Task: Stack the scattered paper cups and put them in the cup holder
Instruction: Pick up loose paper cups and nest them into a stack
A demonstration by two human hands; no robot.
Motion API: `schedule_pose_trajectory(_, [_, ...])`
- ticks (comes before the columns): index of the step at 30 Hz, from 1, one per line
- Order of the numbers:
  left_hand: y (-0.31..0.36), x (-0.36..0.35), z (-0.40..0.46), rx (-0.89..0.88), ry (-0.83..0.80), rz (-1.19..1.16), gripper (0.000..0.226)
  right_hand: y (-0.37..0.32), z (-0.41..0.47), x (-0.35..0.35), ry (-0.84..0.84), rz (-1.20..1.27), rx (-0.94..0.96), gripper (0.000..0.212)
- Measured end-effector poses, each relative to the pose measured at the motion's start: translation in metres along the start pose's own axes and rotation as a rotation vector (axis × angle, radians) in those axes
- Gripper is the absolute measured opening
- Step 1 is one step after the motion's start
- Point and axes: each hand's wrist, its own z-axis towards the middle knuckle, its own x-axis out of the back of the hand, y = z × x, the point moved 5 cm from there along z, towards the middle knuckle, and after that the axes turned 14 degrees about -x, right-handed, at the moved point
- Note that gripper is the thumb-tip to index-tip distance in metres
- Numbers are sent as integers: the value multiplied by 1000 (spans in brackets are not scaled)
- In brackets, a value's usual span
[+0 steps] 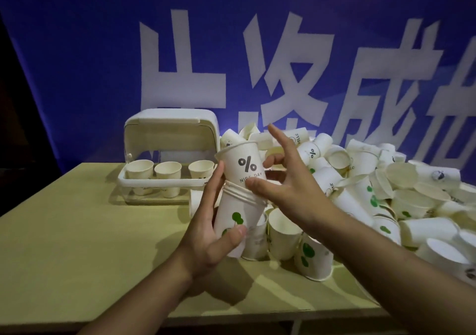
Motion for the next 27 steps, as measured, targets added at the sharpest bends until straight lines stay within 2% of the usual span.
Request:
schedule_pose_trajectory(4, [4,-16,5,-20,-20,28,102,5,-12,15,-1,18,8,59])
schedule_pose_trajectory(7, [5,-22,14,2,80,56,107,12,-25,23,23,-60,34,41])
schedule_pose_trajectory(9, [5,-27,20,-5,136,66,98,20,-32,30,9,-122,9,42])
schedule_pose_trajectory(12, [0,-47,26,-38,111,43,77,27,-45,55,51,-240,-28,42])
schedule_pose_trajectory(14, [-3,-65,26,-41,79,8,73,29,-56,79,138,-268,-48,34])
schedule_pose_trajectory(16, [-4,-86,23,-37,35,-41,76,33,-73,105,300,-273,-41,27])
schedule_pose_trajectory(19, [0,-117,16,-49,-29,-111,80,54,-106,135,522,-306,-46,26])
schedule_pose_trajectory(23, [10,-151,1,-53,-144,-195,74,92,-143,165,748,-467,-157,27])
schedule_pose_trajectory(25, [10,-164,-9,-52,-212,-195,74,109,-153,170,770,-516,-213,24])
schedule_pose_trajectory(27, [6,-172,-21,-19,-263,-194,74,123,-154,162,701,-566,-253,35])
